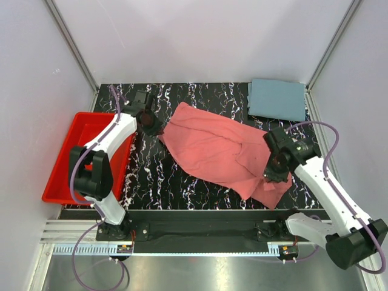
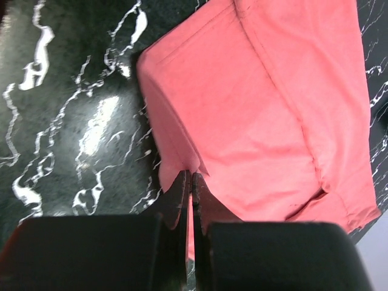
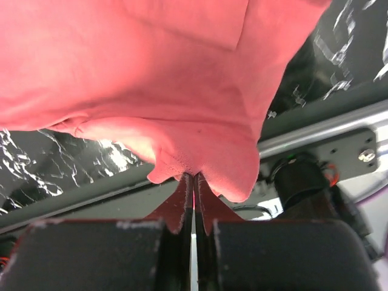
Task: Fold and stack the t-shirts
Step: Fold the tshirt
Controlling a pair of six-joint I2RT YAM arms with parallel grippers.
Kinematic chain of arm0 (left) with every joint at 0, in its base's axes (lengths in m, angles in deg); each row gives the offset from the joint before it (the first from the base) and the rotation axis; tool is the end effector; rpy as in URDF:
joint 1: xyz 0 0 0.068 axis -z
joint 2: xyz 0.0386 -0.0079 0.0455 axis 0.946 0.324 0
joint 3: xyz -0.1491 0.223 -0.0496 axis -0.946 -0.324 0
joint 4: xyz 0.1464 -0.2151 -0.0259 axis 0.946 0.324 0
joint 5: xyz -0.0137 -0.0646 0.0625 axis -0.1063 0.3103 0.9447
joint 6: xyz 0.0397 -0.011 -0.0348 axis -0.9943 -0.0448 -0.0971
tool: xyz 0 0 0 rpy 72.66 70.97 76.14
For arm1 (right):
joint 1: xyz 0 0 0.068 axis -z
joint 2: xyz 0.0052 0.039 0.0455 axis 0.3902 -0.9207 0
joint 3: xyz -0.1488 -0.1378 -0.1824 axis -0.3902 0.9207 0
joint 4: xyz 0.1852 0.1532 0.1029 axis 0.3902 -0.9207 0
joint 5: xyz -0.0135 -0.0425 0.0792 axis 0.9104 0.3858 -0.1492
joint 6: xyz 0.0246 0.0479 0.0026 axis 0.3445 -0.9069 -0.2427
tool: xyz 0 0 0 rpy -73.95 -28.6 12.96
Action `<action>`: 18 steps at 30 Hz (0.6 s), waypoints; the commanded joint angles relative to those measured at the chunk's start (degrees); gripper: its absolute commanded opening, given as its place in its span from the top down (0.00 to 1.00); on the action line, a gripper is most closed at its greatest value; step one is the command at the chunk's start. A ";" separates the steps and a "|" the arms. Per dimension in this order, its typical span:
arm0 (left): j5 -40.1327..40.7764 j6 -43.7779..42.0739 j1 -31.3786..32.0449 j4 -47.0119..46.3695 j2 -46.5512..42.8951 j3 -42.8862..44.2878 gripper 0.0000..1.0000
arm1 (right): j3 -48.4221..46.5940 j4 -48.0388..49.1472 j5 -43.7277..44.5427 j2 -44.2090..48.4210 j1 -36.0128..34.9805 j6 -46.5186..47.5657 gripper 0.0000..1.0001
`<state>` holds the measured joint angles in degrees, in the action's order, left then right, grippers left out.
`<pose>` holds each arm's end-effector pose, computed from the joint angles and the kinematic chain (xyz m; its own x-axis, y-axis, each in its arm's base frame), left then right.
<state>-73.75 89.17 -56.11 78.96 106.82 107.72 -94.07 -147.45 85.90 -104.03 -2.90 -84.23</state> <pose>0.3432 -0.0924 0.2602 -0.7146 -0.6310 -0.3020 -0.4951 0.7612 -0.4189 0.1470 0.0643 0.2985 -0.8891 0.3534 -0.2908 0.3533 0.9339 0.0548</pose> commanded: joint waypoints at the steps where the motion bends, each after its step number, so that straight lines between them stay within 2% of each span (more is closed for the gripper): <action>1: -1.93 2.24 -0.22 -1.31 2.01 3.97 1.00 | -4.89 1.36 1.76 -2.26 7.90 11.53 1.00; 8: -1.49 3.47 -0.22 -1.58 5.35 7.84 1.00 | -14.47 3.12 -0.61 -9.28 20.31 22.08 1.00; 18: -2.89 5.93 -1.01 -2.37 12.82 14.16 1.00 | -18.08 8.21 -2.20 -15.97 25.52 27.54 1.00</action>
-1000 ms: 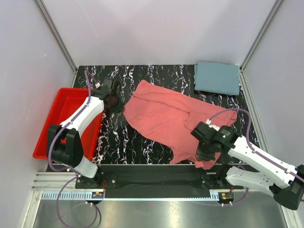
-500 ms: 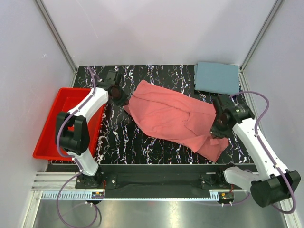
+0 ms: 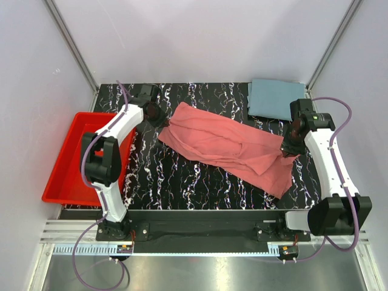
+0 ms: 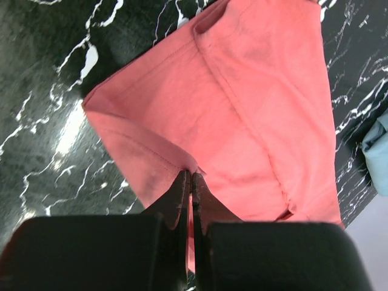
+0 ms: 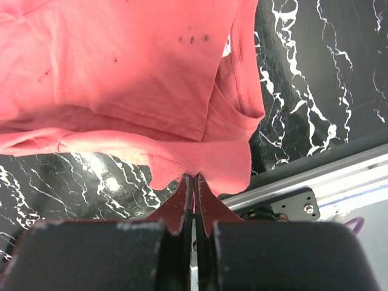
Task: Fold and stack the t-shirts
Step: Fold the tshirt
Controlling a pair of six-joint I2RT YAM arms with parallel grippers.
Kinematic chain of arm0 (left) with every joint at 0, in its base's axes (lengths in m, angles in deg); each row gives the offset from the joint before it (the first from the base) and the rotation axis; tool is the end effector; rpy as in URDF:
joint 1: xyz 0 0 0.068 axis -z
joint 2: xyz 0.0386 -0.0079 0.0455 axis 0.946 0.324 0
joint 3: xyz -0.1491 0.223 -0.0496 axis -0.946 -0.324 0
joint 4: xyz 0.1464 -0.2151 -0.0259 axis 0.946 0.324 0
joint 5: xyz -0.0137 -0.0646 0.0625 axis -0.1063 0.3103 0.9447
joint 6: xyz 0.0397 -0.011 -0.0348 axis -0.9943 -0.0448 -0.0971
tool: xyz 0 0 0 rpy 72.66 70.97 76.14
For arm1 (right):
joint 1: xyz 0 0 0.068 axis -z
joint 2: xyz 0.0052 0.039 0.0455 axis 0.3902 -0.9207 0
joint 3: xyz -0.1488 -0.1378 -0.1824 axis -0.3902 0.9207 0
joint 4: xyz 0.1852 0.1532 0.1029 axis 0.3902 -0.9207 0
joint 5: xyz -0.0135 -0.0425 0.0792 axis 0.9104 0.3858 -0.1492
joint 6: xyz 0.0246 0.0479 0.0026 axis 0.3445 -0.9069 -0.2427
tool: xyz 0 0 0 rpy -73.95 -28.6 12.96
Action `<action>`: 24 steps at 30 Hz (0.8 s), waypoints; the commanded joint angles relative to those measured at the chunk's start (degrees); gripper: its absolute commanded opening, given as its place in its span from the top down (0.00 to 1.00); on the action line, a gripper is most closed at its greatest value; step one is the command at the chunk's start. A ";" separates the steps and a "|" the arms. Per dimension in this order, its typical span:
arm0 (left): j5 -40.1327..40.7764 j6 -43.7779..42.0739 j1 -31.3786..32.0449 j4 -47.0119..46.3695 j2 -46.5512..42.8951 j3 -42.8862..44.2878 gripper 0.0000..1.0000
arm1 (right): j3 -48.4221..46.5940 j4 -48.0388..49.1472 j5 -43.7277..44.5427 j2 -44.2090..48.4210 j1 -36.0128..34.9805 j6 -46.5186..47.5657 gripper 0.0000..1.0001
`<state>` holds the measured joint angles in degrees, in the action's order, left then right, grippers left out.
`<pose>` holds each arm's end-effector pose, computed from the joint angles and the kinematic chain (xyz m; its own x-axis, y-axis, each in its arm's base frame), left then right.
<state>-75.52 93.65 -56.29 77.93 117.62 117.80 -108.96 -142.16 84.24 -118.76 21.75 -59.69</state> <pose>0.3905 -0.1049 0.2475 -0.6830 -0.6867 -0.2488 -0.5410 0.7045 -0.4594 0.2328 -0.0003 0.3278 -0.8683 0.3405 -0.3607 0.3680 0.9298 -0.0083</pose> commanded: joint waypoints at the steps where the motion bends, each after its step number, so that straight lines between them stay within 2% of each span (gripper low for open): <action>1: -1.39 1.89 -0.92 -1.69 2.46 4.45 1.00 | -3.81 3.02 -0.54 -1.94 2.43 2.91 1.00; 10: -1.92 3.56 -3.64 -2.66 7.91 9.54 1.00 | -10.22 5.57 -1.59 -10.19 5.42 3.52 1.00; 24: -5.25 4.62 -4.61 -4.24 13.89 15.69 1.00 | -14.36 8.64 -1.68 -17.15 6.49 3.52 1.00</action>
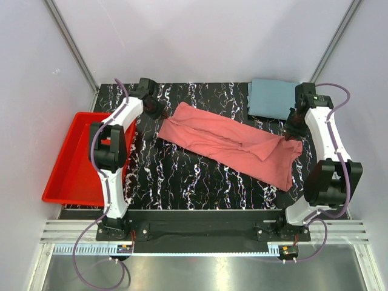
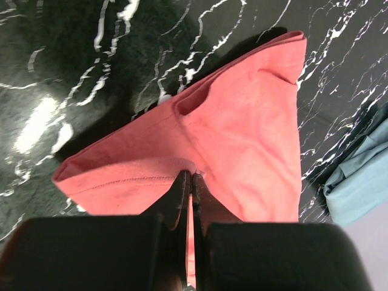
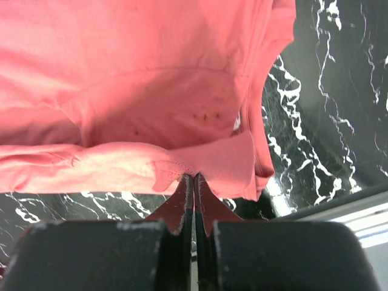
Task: Fold and stack the t-shirts
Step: Fold the tshirt
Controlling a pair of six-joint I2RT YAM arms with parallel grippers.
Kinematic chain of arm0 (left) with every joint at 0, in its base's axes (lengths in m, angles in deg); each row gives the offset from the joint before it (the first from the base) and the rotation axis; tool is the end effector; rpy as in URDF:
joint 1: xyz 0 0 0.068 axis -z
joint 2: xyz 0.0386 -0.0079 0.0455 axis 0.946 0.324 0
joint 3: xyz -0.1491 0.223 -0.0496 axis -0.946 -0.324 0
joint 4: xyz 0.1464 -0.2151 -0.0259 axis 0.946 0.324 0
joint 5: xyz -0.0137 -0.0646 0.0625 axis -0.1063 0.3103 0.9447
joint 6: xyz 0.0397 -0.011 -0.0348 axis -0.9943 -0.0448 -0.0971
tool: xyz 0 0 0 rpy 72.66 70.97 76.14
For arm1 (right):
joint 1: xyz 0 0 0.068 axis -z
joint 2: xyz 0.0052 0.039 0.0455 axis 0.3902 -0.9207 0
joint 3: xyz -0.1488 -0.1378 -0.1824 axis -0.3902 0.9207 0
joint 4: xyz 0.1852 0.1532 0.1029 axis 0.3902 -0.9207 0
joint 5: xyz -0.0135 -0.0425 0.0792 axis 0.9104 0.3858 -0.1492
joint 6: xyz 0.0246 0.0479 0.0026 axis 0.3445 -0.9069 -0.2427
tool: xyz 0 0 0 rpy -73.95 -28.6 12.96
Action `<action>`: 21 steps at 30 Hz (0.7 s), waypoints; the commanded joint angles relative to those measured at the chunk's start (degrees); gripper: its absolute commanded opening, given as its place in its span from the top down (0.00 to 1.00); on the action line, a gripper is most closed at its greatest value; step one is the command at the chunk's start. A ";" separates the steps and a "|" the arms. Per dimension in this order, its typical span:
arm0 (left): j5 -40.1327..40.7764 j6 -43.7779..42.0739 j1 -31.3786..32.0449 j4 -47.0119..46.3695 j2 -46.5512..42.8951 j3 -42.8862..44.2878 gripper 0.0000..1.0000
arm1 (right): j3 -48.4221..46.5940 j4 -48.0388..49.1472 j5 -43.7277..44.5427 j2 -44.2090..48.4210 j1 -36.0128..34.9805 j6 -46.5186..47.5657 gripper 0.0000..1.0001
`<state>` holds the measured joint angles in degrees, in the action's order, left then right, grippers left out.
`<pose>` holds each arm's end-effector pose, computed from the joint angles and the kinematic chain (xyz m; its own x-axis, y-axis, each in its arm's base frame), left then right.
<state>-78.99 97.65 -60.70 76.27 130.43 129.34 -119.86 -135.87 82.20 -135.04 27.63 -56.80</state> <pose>0.4502 -0.0864 0.2193 -0.6104 -0.7727 -0.1742 -0.6180 0.6022 -0.5054 0.3120 -0.0294 0.3139 -0.8490 0.3837 -0.3633 0.4081 0.9129 0.0104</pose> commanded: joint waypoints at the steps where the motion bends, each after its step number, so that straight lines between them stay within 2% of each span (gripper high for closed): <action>1: -2.21 0.62 -0.20 -2.58 1.43 4.51 1.00 | -3.72 2.35 0.35 -1.13 0.78 0.64 1.00; 8: -3.36 1.32 -0.11 -2.41 4.68 7.50 1.00 | -5.83 2.96 -0.26 -4.64 1.57 0.99 1.00; 21: -1.43 1.85 -0.11 -2.14 5.57 8.55 1.00 | -8.99 4.11 -1.58 -8.86 2.89 1.43 1.00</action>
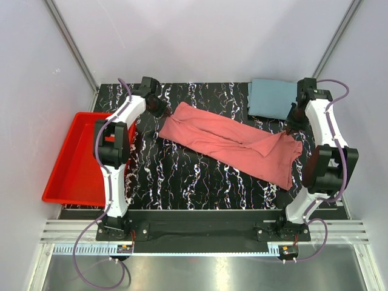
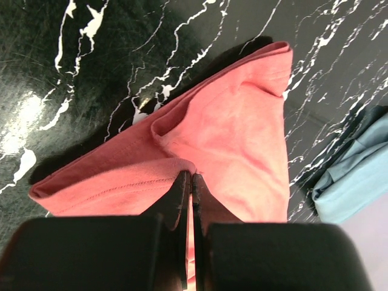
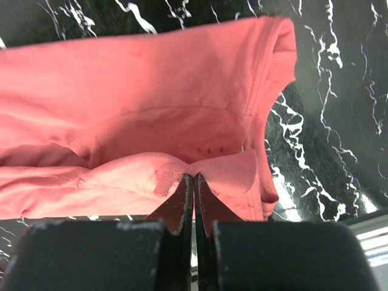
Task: Fold and stack the t-shirts
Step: Fold the tshirt
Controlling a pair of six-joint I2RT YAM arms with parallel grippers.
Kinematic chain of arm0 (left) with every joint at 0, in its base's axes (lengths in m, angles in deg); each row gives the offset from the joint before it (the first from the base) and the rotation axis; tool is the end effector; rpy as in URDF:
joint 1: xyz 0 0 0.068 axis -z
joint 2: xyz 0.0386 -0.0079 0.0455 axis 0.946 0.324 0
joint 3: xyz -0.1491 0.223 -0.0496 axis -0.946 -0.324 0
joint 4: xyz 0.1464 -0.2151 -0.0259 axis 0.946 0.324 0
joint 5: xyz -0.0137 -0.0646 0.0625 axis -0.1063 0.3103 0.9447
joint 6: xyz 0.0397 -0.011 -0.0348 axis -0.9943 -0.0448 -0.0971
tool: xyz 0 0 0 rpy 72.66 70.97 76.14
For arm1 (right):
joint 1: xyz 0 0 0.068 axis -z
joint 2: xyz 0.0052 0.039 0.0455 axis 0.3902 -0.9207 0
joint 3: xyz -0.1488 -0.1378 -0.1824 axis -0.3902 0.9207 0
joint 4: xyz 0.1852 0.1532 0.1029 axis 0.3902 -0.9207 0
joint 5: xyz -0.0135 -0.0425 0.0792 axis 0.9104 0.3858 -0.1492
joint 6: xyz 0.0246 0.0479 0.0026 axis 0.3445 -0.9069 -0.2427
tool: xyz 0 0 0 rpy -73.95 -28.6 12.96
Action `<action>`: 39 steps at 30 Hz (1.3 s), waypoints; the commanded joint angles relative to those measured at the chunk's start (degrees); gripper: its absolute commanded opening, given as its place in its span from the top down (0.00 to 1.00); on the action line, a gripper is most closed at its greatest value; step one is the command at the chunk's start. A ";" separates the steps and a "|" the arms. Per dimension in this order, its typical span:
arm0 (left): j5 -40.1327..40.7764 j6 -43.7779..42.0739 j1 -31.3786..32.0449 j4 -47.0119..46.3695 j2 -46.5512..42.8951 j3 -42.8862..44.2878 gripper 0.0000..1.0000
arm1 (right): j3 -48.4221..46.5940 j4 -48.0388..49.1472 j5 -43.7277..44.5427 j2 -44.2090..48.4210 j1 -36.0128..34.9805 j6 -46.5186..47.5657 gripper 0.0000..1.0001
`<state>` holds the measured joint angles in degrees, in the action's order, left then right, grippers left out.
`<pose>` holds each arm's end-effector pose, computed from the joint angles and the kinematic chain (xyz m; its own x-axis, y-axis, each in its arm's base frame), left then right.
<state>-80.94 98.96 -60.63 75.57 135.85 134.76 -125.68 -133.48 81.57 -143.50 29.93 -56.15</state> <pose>0.4716 -0.0922 0.2068 -0.6102 -0.7793 -0.1428 -0.6170 0.5805 -0.5313 0.3502 -0.0464 0.2984 -0.8406 0.4079 -0.3564 0.4315 0.9020 0.0147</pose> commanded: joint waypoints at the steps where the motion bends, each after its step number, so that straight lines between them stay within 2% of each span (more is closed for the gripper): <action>1: 0.69 0.63 -0.18 -1.44 0.41 3.39 1.00 | -3.79 1.64 -0.95 -0.93 0.68 0.86 1.00; 12: -0.27 1.33 -0.26 -0.92 4.19 7.52 1.00 | -6.26 2.34 -2.44 -5.15 1.48 0.60 1.00; 17: 0.08 0.02 -0.26 0.22 5.68 9.02 0.95 | -6.43 3.22 -2.71 -6.56 1.74 0.42 1.00; 23: 0.78 -1.92 -0.26 2.07 7.35 11.92 0.95 | -8.36 3.92 -3.05 -9.11 2.18 -0.19 1.00; 29: 0.25 -3.67 -0.26 4.43 9.81 16.04 0.75 | -11.26 3.57 -3.14 -12.00 2.53 -0.37 1.00; 30: 0.08 -4.46 -0.26 5.32 10.25 17.27 0.67 | -11.70 3.40 -3.14 -12.53 2.62 -0.37 1.00; 32: 0.86 -7.71 -0.18 8.92 11.30 21.92 0.63 | -12.49 3.48 -3.50 -13.94 2.79 -0.37 0.95; 35: 4.46 -12.36 -0.09 13.84 10.44 26.15 0.60 | -13.37 3.66 -3.94 -15.87 3.23 -0.37 0.94; 37: 6.48 -14.48 0.52 13.85 6.07 24.59 0.55 | -14.60 3.92 -3.41 -17.27 3.41 -0.28 0.91; 39: 7.28 -18.08 1.40 13.06 2.19 19.15 0.55 | -16.35 2.88 -3.06 -18.86 3.85 0.07 0.83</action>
<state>-77.26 87.62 -60.24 86.98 145.77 155.85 -138.09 -130.95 78.27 -160.88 32.90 -56.39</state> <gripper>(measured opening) 0.450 0.149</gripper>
